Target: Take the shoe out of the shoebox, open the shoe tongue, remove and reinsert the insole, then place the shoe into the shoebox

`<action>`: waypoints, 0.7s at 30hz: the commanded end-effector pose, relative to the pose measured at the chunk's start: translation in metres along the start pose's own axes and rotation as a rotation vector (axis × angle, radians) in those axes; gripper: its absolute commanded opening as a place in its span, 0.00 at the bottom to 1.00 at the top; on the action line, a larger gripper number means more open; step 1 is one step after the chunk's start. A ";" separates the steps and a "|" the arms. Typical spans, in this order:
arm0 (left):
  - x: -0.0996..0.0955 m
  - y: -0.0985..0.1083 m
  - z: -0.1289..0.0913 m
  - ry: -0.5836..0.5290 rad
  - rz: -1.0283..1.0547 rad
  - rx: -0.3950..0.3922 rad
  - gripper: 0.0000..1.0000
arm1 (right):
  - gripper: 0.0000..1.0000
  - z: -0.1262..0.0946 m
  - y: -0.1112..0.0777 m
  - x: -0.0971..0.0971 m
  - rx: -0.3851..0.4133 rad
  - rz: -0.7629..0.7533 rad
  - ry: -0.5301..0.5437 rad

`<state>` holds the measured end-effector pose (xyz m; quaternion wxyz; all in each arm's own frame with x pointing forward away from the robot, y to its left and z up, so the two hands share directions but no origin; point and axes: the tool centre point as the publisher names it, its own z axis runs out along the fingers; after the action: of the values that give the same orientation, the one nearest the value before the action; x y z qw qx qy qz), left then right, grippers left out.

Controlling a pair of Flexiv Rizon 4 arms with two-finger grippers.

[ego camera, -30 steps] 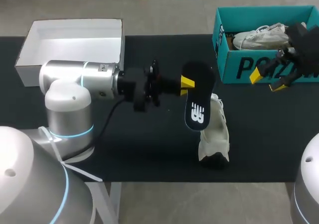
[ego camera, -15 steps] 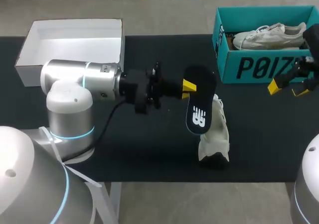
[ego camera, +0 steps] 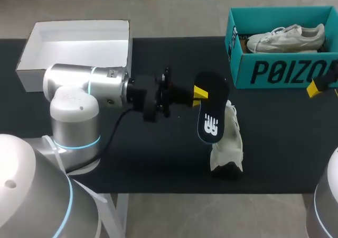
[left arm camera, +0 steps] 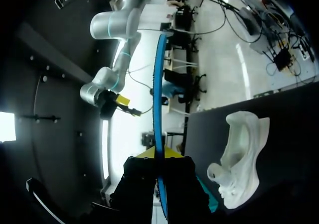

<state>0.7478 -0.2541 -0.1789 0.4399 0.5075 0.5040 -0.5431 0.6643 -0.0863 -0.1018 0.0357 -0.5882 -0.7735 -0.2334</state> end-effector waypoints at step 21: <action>0.000 0.006 0.003 -0.002 -0.012 0.001 0.00 | 1.00 -0.005 -0.006 0.001 -0.010 0.010 -0.031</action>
<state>0.7529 -0.2569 -0.1790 0.4373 0.5031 0.5062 -0.5473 0.6571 -0.0893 -0.0974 0.0221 -0.5952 -0.7701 -0.2284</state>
